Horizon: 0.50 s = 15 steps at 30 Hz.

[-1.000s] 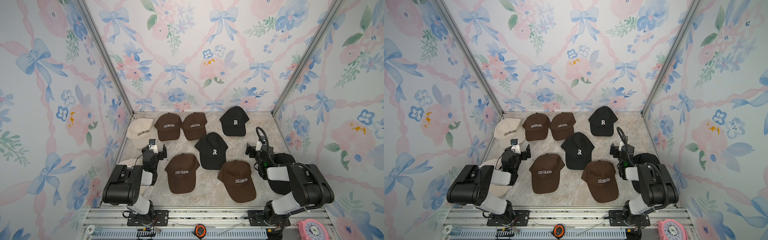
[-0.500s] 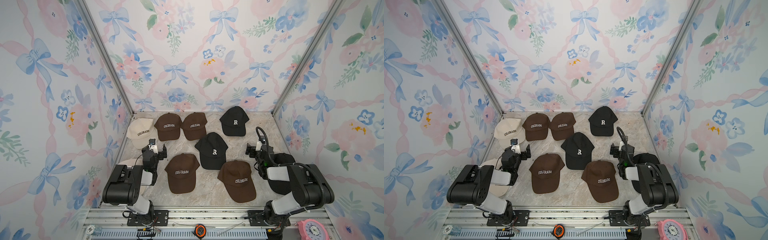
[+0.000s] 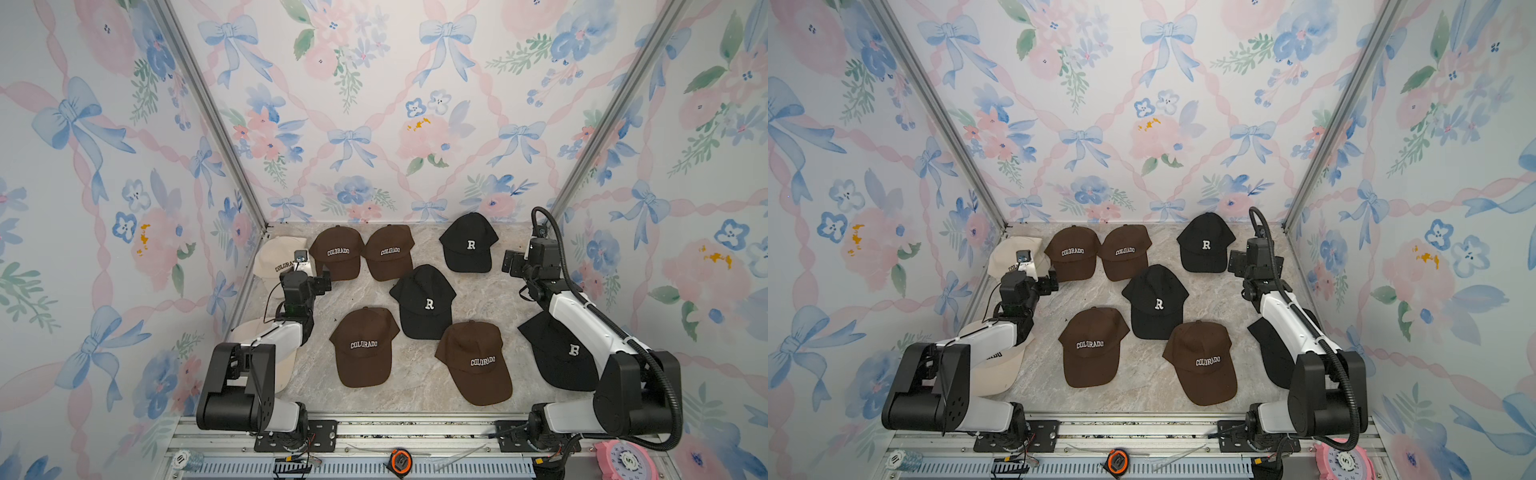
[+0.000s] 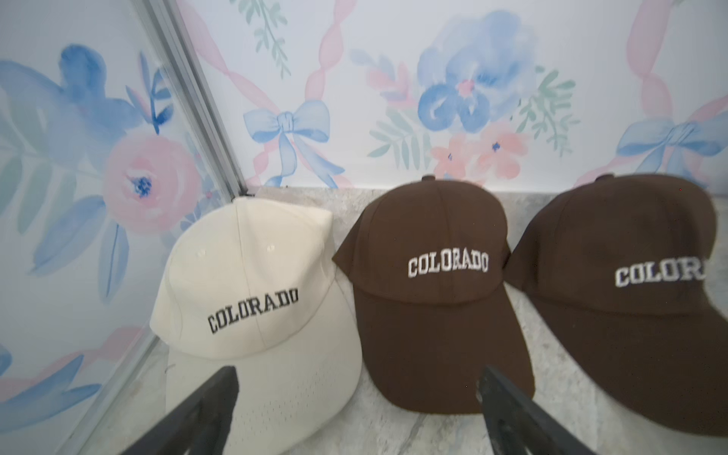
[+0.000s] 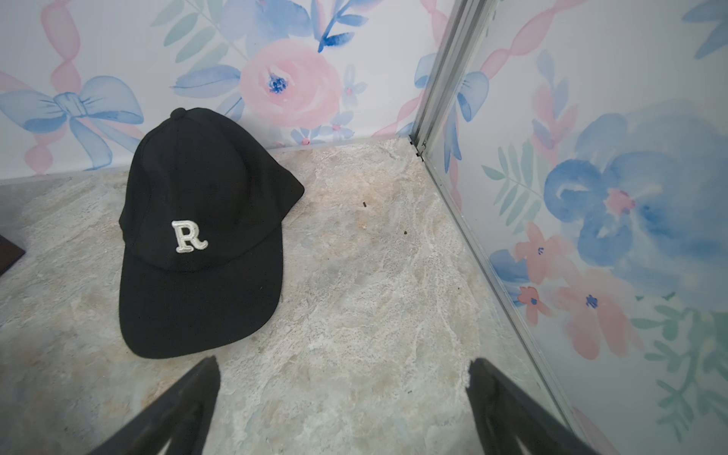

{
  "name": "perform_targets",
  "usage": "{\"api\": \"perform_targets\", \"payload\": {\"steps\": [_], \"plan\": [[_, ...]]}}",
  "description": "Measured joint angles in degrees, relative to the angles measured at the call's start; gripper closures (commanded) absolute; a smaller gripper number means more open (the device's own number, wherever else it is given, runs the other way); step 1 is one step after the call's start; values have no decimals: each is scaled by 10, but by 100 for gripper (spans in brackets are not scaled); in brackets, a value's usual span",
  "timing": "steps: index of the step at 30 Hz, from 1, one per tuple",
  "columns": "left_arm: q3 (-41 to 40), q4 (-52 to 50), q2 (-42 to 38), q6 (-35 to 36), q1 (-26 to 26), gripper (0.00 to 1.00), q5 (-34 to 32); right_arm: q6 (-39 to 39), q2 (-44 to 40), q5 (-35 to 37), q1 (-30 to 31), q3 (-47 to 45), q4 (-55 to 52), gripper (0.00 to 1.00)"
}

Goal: Stack the baseball caps by color
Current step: Pick up the baseball cap from the center of the board.

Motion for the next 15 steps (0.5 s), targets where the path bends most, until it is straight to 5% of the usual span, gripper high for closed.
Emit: {"api": "perform_targets", "payload": {"steps": [15], "plan": [[29, -249, -182, -58, -200, 2, -1, 86, 13, -77, 165, 162, -256, 19]]}}
